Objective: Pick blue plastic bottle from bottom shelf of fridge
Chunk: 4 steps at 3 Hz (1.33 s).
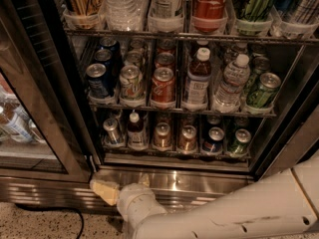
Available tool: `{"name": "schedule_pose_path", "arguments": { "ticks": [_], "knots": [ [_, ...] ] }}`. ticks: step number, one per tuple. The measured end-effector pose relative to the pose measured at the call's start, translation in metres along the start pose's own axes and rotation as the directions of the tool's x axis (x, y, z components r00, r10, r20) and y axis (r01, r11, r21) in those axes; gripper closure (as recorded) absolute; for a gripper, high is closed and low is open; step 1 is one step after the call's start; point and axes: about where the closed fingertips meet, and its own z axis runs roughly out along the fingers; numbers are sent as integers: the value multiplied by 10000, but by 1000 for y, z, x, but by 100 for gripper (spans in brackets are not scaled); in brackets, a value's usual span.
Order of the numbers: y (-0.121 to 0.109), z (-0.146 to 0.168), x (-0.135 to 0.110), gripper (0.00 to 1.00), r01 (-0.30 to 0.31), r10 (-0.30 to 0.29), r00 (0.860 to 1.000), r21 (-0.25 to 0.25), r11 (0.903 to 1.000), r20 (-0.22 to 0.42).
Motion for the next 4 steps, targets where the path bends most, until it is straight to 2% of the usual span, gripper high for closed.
{"name": "schedule_pose_path", "arguments": {
  "ticks": [1,2,3,4],
  "knots": [
    [-20,9,-9,0,-400,376,9970,347,9986,671],
    [-55,22,-34,0,-760,536,9797,1104,9910,1932],
    [-72,36,-57,0,-674,229,9611,1532,9859,2751],
    [-73,58,-62,0,-652,147,9498,1518,9863,3124]
  ]
}}
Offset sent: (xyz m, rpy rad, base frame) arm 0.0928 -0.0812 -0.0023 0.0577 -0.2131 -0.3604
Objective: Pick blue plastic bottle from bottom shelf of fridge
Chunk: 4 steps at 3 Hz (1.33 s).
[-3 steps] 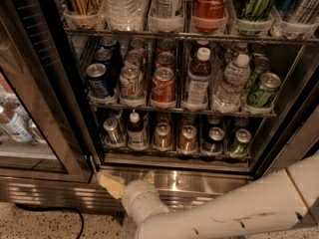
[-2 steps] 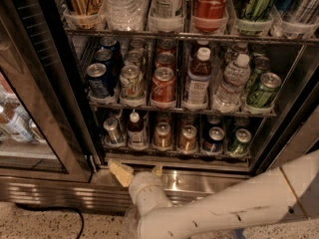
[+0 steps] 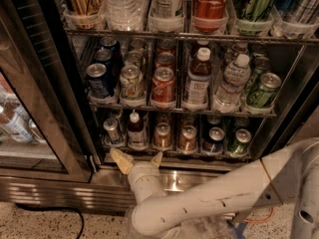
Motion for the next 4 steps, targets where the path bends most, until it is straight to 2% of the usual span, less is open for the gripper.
{"name": "schedule_pose_path", "arguments": {
  "ticks": [1,2,3,4],
  "knots": [
    [0,0,0,0,1,-1,10000,0,10000,1],
    [1,7,-3,0,285,-285,9993,1,9996,253],
    [3,13,-4,0,788,-801,9955,277,9965,502],
    [6,13,-6,15,1235,-1278,9891,606,9905,728]
  ]
}}
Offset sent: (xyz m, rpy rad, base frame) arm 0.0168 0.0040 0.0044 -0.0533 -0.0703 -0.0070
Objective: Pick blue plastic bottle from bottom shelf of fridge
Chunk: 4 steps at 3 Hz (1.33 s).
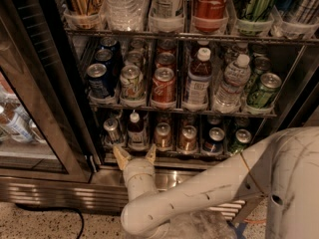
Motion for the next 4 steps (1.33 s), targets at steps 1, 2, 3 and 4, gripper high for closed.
{"name": "schedule_pose_path", "arguments": {
  "ticks": [1,2,3,4],
  "knots": [
    [-3,-1,-2,20,218,-226,9995,331,9992,210],
    [-2,2,-6,24,455,-482,9976,537,9975,491],
    [3,9,-7,26,686,-716,9957,505,9964,596],
    [5,12,-6,32,931,-963,9935,537,9942,613]
  ]
}}
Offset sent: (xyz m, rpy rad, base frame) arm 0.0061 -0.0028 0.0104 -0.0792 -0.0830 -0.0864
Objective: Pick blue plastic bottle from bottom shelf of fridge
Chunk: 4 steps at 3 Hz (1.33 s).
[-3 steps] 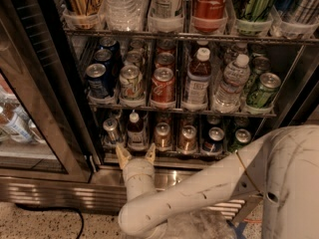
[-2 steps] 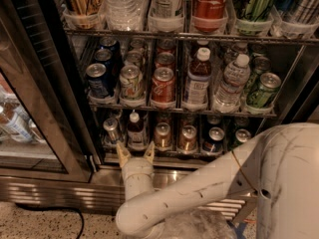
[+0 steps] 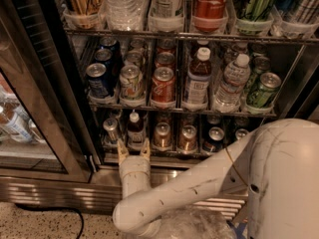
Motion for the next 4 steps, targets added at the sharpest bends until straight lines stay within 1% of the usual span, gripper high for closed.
{"name": "schedule_pose_path", "arguments": {
  "ticks": [2,4],
  "knots": [
    [-2,5,5,42,276,-276,9996,79,9996,9],
    [-14,28,-2,42,771,-775,9966,145,9969,284]
  ]
}}
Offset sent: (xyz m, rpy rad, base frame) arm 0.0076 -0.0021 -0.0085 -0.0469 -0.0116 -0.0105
